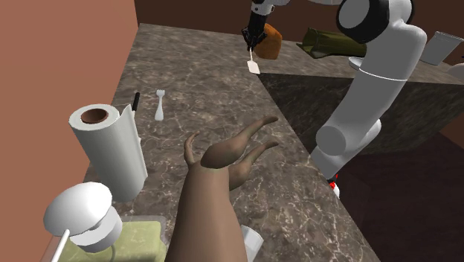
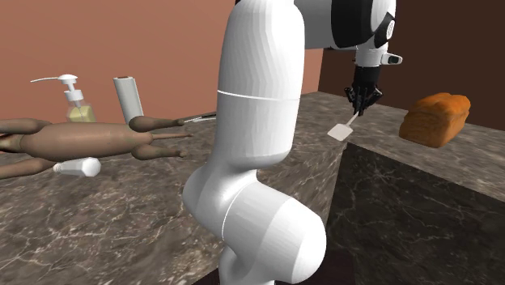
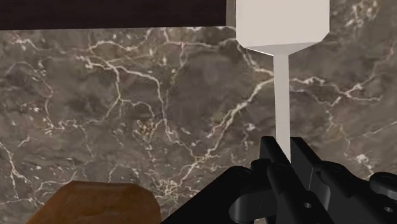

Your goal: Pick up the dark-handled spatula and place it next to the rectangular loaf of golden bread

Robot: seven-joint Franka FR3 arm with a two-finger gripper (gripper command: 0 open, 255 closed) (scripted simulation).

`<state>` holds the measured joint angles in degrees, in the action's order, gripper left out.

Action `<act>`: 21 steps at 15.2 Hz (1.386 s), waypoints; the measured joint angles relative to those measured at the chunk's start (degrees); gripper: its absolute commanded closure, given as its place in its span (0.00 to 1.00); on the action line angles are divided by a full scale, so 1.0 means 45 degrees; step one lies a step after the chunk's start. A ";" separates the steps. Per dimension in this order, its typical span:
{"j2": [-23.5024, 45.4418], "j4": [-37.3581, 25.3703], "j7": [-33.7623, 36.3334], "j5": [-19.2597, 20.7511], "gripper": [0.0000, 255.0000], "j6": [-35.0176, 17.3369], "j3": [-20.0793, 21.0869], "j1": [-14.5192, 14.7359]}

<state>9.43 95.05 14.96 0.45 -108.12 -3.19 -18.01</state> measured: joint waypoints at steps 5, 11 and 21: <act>0.0099 0.0758 -0.0011 -0.0007 1.00 -0.0858 -0.0005 -0.0010; 0.0278 0.1562 0.0002 -0.0010 1.00 -0.1839 -0.0003 -0.0010; 0.0297 0.1628 0.0011 -0.0011 0.00 -0.1931 0.0002 -0.0005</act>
